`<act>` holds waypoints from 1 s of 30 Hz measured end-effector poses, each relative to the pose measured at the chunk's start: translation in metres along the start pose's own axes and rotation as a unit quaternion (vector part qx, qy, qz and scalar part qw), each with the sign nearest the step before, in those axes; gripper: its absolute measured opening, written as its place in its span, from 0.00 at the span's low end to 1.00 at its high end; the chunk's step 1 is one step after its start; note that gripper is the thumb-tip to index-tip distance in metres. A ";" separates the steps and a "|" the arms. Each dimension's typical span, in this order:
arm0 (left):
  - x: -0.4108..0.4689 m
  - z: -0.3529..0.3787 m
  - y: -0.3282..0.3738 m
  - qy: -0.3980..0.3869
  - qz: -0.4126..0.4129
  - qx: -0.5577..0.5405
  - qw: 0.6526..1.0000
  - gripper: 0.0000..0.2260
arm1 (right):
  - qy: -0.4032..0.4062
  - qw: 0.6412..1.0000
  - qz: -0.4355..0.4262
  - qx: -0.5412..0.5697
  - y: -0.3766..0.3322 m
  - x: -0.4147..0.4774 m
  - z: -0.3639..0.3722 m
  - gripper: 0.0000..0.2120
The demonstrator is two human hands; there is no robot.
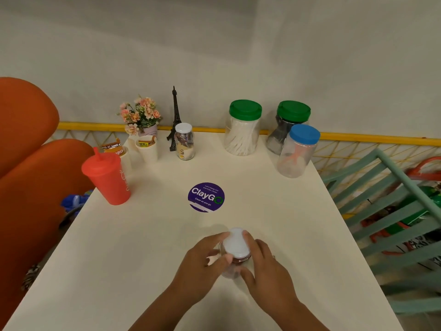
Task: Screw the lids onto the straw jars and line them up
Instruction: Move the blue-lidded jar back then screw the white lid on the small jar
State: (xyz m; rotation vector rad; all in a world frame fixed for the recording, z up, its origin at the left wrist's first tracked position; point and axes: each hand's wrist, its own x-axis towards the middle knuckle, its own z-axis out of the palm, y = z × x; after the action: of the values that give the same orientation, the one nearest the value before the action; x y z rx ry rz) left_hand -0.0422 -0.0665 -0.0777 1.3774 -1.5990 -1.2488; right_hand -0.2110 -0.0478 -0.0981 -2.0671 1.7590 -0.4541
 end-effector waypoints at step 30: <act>0.254 0.027 0.064 -0.086 -0.010 0.305 0.949 0.31 | -0.003 0.994 0.085 0.063 0.100 0.252 -0.064 0.32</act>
State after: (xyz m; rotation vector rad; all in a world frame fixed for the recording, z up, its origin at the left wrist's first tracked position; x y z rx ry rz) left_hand -0.1421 -0.3086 -0.0492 1.6812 -2.2195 -0.9339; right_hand -0.2868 -0.3157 -0.0922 -1.8127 1.8352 -0.4951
